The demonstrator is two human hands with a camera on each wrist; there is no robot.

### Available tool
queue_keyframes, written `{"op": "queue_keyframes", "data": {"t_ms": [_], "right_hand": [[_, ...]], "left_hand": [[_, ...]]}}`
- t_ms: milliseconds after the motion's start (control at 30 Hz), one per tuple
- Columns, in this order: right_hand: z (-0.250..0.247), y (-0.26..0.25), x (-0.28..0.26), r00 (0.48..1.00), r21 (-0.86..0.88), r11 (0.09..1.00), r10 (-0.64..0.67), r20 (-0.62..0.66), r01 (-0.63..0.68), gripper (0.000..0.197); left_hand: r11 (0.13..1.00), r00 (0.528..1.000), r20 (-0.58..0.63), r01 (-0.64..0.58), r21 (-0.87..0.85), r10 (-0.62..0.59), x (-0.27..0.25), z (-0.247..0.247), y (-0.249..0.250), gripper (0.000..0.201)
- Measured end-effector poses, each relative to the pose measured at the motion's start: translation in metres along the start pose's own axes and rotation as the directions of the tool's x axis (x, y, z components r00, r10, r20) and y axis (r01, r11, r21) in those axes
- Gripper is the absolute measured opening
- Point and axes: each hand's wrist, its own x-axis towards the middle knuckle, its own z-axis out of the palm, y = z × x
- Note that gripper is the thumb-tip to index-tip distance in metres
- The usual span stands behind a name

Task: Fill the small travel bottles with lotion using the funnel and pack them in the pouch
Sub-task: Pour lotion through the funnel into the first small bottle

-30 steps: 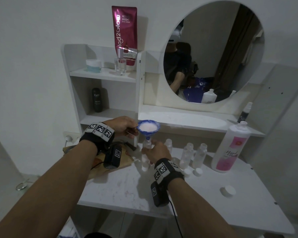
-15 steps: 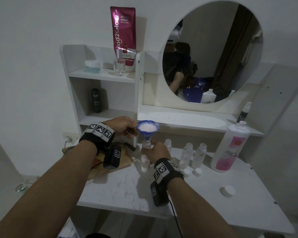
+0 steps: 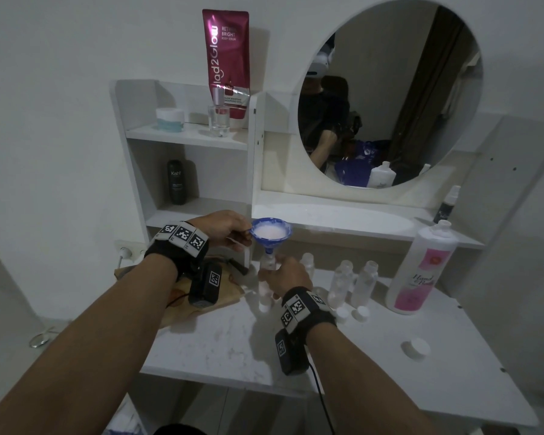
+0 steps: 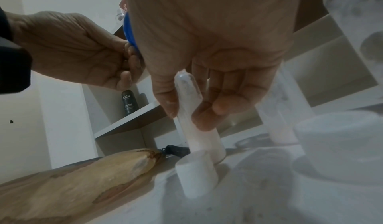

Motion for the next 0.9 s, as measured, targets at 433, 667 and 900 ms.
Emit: {"op": "queue_keyframes", "data": {"t_ms": [433,667,900], "right_hand": [[0.0004,-0.0006,0.0003,1.0,-0.003,1.0,0.025,0.016,-0.025,0.041],[-0.0015,-0.0002,-0.0003,1.0,-0.002,1.0,0.014,0.003,-0.014,0.042],[-0.0021,-0.0007,-0.0005,0.999,-0.003,0.999,0.034,0.006,-0.034,0.044]], "left_hand": [[0.999,1.0,-0.015,-0.001,-0.045,0.0,0.0009,0.0015,0.002,0.025],[0.998,1.0,-0.016,-0.015,-0.06,0.014,0.0029,0.0026,-0.0011,0.025],[0.998,1.0,-0.019,-0.023,-0.059,0.022,0.0034,0.0027,0.0,0.026]]}}
